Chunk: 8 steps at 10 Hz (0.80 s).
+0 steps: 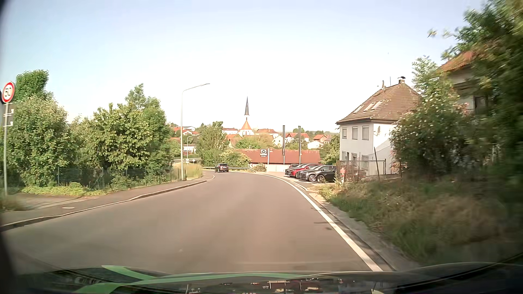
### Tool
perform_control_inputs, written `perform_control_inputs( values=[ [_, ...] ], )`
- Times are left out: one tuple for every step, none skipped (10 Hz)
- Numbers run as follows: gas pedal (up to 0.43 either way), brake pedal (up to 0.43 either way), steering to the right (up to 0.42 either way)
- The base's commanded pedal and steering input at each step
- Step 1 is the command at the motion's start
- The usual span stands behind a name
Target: Follow the waypoints while adhering to traffic rules and regulations
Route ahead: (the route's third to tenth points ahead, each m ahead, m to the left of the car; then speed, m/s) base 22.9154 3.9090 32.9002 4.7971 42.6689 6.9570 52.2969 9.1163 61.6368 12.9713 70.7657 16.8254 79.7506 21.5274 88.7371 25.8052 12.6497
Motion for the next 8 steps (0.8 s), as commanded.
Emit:
perform_control_inputs(
  values=[
    [0.000,0.134,-0.002],
    [0.000,0.134,-0.002],
    [0.000,0.134,-0.002],
    [0.000,0.134,-0.003],
    [0.000,0.122,-0.003],
    [0.000,0.110,-0.005],
    [0.000,0.104,-0.009],
    [0.000,0.098,-0.009]
  ],
)
